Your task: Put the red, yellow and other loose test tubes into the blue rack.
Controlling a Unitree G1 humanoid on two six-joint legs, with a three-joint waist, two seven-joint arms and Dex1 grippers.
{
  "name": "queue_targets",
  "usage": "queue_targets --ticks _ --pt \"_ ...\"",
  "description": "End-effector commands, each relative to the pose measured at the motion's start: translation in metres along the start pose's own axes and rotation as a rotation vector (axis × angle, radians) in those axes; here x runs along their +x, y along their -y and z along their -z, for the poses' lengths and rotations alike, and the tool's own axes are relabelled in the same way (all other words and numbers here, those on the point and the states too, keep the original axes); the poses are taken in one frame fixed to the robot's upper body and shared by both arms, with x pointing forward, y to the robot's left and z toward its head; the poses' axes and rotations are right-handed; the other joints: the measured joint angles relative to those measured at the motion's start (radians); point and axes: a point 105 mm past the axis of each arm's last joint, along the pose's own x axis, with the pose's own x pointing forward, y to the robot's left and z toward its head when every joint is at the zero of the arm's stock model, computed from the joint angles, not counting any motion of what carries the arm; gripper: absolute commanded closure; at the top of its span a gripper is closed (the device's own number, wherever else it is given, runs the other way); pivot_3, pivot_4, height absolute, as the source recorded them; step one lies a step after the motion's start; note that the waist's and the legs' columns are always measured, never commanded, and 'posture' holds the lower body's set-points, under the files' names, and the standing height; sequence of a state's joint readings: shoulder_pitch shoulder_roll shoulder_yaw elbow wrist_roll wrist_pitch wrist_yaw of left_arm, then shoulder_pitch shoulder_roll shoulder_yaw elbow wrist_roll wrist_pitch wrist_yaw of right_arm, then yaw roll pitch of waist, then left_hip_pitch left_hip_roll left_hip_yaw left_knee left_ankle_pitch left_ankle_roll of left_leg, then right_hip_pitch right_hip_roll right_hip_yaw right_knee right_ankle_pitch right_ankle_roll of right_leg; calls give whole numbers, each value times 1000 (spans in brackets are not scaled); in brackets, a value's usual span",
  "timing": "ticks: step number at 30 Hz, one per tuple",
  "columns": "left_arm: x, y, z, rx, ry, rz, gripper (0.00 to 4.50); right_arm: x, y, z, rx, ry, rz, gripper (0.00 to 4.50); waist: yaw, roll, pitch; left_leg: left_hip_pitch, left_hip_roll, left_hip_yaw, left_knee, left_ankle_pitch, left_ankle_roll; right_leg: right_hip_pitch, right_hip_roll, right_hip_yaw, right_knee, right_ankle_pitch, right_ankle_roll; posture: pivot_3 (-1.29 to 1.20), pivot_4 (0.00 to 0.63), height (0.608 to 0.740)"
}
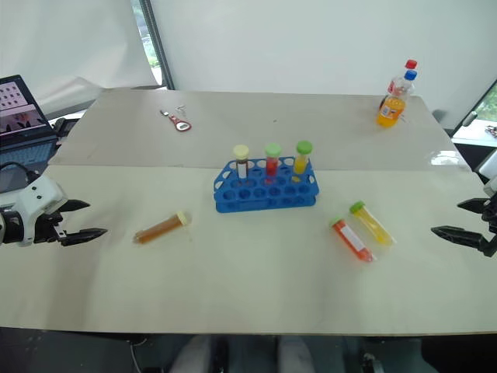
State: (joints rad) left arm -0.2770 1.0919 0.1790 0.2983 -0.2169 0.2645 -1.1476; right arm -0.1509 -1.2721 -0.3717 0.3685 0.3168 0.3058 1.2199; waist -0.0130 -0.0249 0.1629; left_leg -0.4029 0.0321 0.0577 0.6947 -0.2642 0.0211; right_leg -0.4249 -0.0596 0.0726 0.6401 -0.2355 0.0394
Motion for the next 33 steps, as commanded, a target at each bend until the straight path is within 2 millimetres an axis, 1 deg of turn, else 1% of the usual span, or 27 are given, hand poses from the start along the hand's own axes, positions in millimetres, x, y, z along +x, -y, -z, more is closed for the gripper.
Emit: queue_targets --ticks 1,3,7,9,10,12,14,16,19,21,23,24,28,30,33 --pt "-9 -11 -12 1 49 -52 129 -6 5 -14 -35 45 27 0 0 0 0 0 0 0 0 0 0 0 0 0 0 0 0 0 150 740" --pt "-11 -14 -18 -7 95 -75 129 -5 5 -18 -30 56 36 0 0 0 0 0 0 0 0 0 0 0 0 0 0 0 0 0 150 740" --pt "-11 -21 -21 -12 120 -130 129 -3 4 -24 -19 77 39 0 0 0 0 0 0 0 0 0 0 0 0 0 0 0 0 0 150 740" --pt "-10 -18 -29 -6 158 -101 129 -2 4 -31 -6 103 37 0 0 0 0 0 0 0 0 0 0 0 0 0 0 0 0 0 150 740" --pt "-8 -14 -38 -4 187 -73 129 -2 4 -36 0 116 33 0 0 0 0 0 0 0 0 0 0 0 0 0 0 0 0 0 150 740" --pt "-4 -2 -58 21 237 -3 129 -1 0 -48 12 142 8 0 1 0 0 0 0 0 0 0 0 0 0 0 0 0 0 0 150 740" --pt "4 19 -84 73 293 95 129 5 -9 -63 1 159 -36 0 3 0 0 -1 0 0 1 0 0 0 0 0 1 0 0 0 150 740" --pt "10 41 -102 115 324 186 129 13 -15 -73 -13 158 -58 0 3 0 0 -1 0 -1 2 0 0 0 0 0 1 0 0 0 150 740" --pt "18 79 -127 191 374 334 129 33 -22 -79 -4 91 -65 0 0 0 0 -1 0 -1 2 0 0 0 0 0 1 0 0 0 150 740" --pt "21 100 -140 227 408 415 129 46 -26 -79 22 29 -82 0 -2 0 0 -2 0 -1 2 0 0 -1 0 0 1 0 0 0 150 740" --pt "22 117 -150 267 436 484 129 60 -29 -75 45 -34 -91 0 -4 0 0 -2 0 -1 2 0 0 -1 0 0 1 0 0 0 150 740" --pt "23 124 -154 289 448 509 129 67 -29 -69 41 -86 -86 0 -5 0 0 -2 0 -1 2 0 0 -2 0 0 1 0 0 0 150 740" --pt "24 144 -164 338 486 587 129 92 -28 -58 55 -185 -84 0 -3 0 0 -2 -1 -1 2 0 0 -2 0 0 0 0 0 0 150 740" --pt "24 150 -165 350 496 612 129 101 -28 -55 56 -216 -84 0 -2 0 0 -3 -1 -1 2 0 0 -2 0 0 0 0 0 0 150 740" --pt "28 156 -167 372 509 622 129 116 -22 -50 58 -253 -60 0 -1 0 0 -3 -1 -1 2 0 0 -2 0 0 0 0 0 0 150 740"
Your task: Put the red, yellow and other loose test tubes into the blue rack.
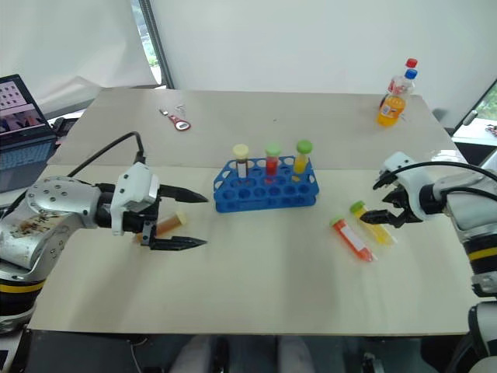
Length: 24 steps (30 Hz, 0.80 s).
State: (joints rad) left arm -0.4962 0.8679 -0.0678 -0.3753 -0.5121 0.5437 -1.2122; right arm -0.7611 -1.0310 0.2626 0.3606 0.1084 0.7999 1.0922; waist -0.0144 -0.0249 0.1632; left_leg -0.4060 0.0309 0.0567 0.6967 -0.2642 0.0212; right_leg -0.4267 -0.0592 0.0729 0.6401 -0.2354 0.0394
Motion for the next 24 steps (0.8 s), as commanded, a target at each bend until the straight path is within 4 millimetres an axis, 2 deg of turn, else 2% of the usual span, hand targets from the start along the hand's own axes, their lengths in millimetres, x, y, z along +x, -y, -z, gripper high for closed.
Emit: queue_targets --ticks 1,9,10,18,19,21,24 --pt "5 3 -9 64 16 21 129 4 17 -1 -10 -30 72 0 1 0 0 0 0 0 0 0 0 0 0 0 0 0 0 0 150 740" --pt "13 6 -10 77 34 32 129 20 22 4 70 -79 48 0 0 0 0 0 0 0 0 0 0 0 0 0 0 0 0 0 150 740" --pt "14 6 -10 76 37 31 0 21 22 4 84 -74 44 566 0 0 0 0 0 0 0 0 0 0 0 0 0 0 0 0 150 740" --pt "18 5 -9 74 53 27 0 23 19 5 117 -67 23 3296 0 0 0 0 0 -1 0 0 0 0 0 0 0 0 0 0 150 740" --pt "18 4 -9 73 55 26 0 20 19 5 118 -65 21 3509 0 0 0 0 0 -1 0 0 0 0 0 0 0 0 0 0 150 740" --pt "18 3 -8 70 56 21 0 10 19 -1 102 -38 12 3531 0 0 0 0 0 -1 0 0 0 0 0 0 0 0 0 0 150 740" --pt "14 -2 -7 49 81 -21 0 -16 16 -24 47 81 -3 3531 2 2 1 0 0 -1 0 0 0 0 0 0 0 0 0 0 150 740"
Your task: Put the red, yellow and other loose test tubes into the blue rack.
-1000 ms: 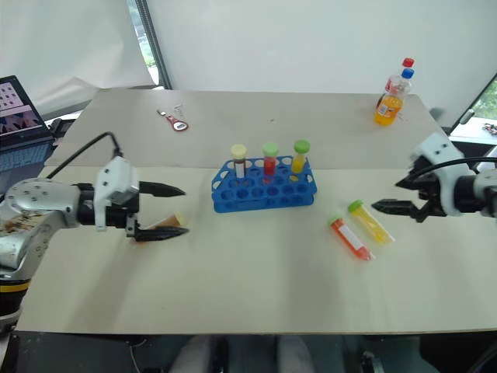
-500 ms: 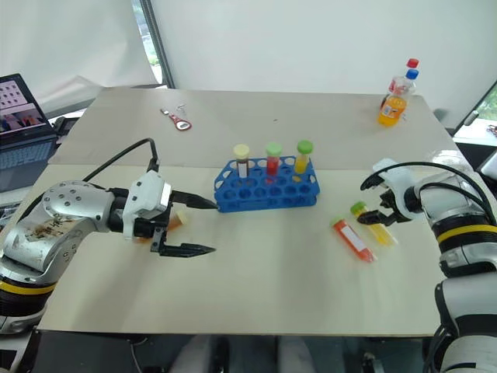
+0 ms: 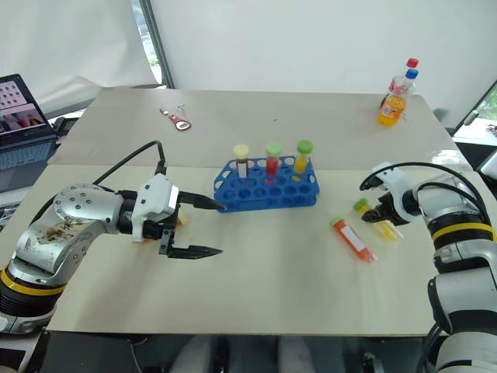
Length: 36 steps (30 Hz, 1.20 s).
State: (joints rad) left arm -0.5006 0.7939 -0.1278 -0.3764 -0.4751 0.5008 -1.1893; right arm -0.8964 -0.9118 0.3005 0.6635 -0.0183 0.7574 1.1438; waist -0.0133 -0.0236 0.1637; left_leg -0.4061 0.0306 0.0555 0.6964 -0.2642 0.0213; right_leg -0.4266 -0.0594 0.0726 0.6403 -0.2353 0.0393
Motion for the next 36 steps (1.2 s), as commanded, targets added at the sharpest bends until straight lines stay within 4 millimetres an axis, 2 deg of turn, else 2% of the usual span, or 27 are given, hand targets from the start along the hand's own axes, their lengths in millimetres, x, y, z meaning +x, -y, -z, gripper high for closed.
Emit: queue_targets --ticks 1,2,3,7,9,14,18,23,30,36 --pt "-7 -7 -7 21 45 -62 0 -46 -2 -33 -82 176 12 3531 2 1 0 0 0 0 0 0 0 0 0 0 0 0 0 0 150 740" --pt "-7 -8 -6 16 52 -72 0 -53 -7 -39 -94 221 -4 3531 1 1 0 -1 0 -1 0 0 0 -1 0 0 0 0 0 0 150 740" --pt "-9 -12 -7 13 76 -104 0 -63 -18 -53 -134 334 -23 3532 1 1 0 0 0 -1 0 0 0 0 0 0 0 0 0 0 150 740" --pt "-11 -21 -14 -12 190 -178 0 -91 -55 -86 -184 743 -57 3532 -1 0 0 0 1 -3 0 0 0 1 1 -1 1 0 0 0 150 740" --pt "-13 -24 -18 -35 249 -203 0 -91 -71 -91 -171 883 -52 3534 -1 -1 0 0 1 -5 1 0 0 2 1 -1 1 0 0 0 150 740" --pt "-5 -26 -15 -54 231 -206 0 -72 -86 -113 -36 1114 45 3535 -1 0 0 0 0 -8 2 0 -1 2 0 -1 3 0 0 0 150 740" --pt "-1 -28 -15 -58 215 -206 0 -50 -93 -122 7 1182 95 3537 2 0 0 0 -1 -7 2 0 -1 1 0 -2 3 0 0 0 150 740" --pt "4 -30 -19 -86 226 -213 0 -23 -94 -121 45 1189 134 3537 1 0 0 0 -1 -6 1 0 -1 2 0 -2 2 0 0 0 150 740" --pt "3 -25 -14 -111 213 -188 0 -2 -97 -116 89 1183 168 3537 -8 0 0 0 0 -7 -1 1 -1 1 0 -2 2 0 0 0 150 740" --pt "4 -21 -8 -116 210 -179 0 12 -105 -118 94 1179 191 3538 -11 0 0 1 0 -7 -1 1 -1 1 0 -2 2 0 0 0 150 740"
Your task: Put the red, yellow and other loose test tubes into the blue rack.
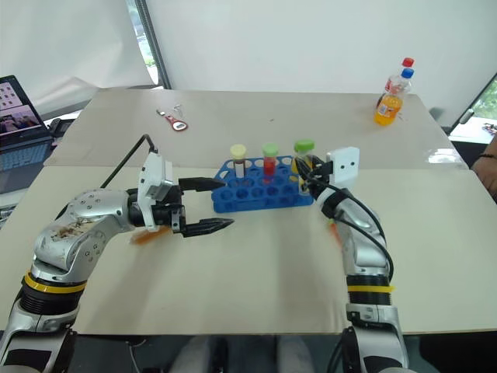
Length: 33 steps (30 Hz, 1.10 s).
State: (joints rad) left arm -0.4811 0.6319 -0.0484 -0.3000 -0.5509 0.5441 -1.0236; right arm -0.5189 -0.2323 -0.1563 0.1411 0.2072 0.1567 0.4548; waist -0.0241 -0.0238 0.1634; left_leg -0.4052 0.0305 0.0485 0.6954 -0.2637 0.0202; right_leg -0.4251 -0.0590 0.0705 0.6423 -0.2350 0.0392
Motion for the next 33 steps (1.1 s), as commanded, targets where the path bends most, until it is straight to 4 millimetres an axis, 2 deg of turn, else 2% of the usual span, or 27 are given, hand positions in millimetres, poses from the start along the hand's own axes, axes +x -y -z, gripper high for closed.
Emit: queue_targets --ticks 1,9,14,22,23,28,30,33 --pt "0 5 -6 41 14 15 0 5 -4 0 -29 27 16 3538 -2 0 0 0 0 0 0 0 0 0 0 0 0 0 0 0 150 740" --pt "1 6 -5 34 21 16 0 5 -3 8 -34 66 113 3539 -9 0 0 1 0 -1 0 0 0 0 0 0 0 0 0 0 150 740" --pt "4 5 -11 4 49 2 0 3 -6 18 9 86 207 3539 -16 0 0 1 0 -6 0 0 0 1 0 0 1 0 0 0 150 740" --pt "14 1 -24 -40 109 -44 0 1 -24 28 82 118 238 3539 -21 0 0 1 0 -8 0 0 0 1 0 0 4 0 0 0 150 740" --pt "15 1 -25 -39 109 -47 0 1 -25 27 89 126 233 2517 -22 0 0 2 0 -8 0 0 0 1 0 0 4 0 0 0 150 740" --pt "17 -2 -27 -36 113 -58 0 -1 -29 28 47 106 205 793 -21 0 0 1 0 -8 -2 0 0 0 0 0 5 0 0 0 150 740" --pt "17 -2 -28 -35 107 -57 0 -3 -27 26 -26 74 189 92 -20 0 0 0 0 -8 -1 0 -1 0 -1 0 5 0 0 0 150 740" --pt "17 -3 -28 -31 97 -68 0 -11 -20 11 -89 55 170 13 -13 0 0 0 -1 -9 -1 0 -1 0 -1 0 4 0 0 0 150 740"
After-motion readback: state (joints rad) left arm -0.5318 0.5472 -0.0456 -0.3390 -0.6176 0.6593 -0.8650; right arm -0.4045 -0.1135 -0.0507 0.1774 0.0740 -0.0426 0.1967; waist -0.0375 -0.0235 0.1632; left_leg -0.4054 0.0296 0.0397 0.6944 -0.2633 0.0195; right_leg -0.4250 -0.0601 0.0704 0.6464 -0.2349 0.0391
